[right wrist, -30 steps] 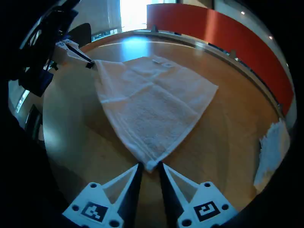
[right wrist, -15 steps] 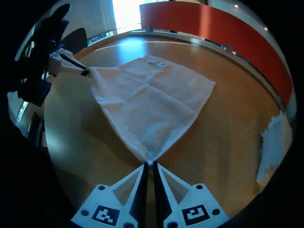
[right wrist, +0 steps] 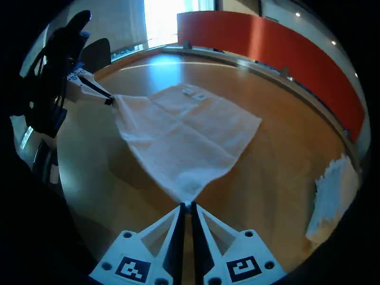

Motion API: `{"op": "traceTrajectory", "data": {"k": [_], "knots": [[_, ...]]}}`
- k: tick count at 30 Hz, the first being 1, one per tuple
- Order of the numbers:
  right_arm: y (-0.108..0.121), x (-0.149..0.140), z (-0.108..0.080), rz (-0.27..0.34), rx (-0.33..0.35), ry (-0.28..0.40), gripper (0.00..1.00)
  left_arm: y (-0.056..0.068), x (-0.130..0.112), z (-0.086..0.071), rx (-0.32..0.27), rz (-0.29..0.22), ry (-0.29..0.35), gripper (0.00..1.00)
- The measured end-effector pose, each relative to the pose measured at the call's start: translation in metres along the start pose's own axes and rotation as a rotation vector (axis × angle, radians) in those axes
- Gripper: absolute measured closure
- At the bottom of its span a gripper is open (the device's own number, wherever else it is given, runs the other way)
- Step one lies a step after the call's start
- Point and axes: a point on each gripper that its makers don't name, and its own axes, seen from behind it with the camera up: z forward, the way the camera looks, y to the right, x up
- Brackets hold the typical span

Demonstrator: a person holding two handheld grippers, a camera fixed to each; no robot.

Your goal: Fold towel

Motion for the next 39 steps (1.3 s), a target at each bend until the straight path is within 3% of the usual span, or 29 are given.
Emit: {"op": "traceTrajectory", "data": {"k": [14,23,39], "knots": [[0.025,0.065,-0.035,0.0,-0.039,0.122,0.92,0.002,0.015,-0.015,-0.007,-0.047,0.028,0.86],[0.027,0.077,-0.042,-0.002,-0.042,0.144,0.92,0.006,0.019,-0.02,-0.018,-0.052,0.027,0.86],[0.03,0.112,-0.086,0.012,-0.059,0.215,0.92,0.02,0.033,-0.058,-0.07,-0.097,0.024,0.86]]}}
